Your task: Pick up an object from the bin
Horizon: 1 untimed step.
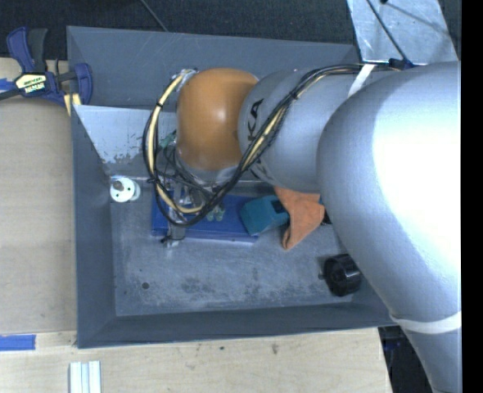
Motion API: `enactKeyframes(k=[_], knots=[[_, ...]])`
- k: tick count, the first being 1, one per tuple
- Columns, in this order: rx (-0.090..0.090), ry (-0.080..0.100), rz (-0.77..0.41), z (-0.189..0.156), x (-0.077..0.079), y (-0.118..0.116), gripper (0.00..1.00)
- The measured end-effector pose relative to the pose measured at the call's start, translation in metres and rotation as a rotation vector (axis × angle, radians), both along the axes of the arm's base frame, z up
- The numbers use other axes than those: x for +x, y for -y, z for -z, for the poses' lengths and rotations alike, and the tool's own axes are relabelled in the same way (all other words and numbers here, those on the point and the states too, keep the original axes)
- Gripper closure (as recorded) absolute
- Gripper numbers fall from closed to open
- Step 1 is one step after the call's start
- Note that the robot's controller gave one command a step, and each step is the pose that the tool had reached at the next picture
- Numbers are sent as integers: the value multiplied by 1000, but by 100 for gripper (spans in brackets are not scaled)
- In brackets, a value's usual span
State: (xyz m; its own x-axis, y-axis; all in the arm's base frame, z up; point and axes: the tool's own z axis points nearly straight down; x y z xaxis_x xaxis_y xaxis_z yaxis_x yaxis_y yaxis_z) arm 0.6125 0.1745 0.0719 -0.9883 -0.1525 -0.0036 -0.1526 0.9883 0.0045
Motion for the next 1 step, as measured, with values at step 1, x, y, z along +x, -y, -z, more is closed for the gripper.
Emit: enactKeyframes(k=[1], knots=[[0,0,0,0,0,0,100]])
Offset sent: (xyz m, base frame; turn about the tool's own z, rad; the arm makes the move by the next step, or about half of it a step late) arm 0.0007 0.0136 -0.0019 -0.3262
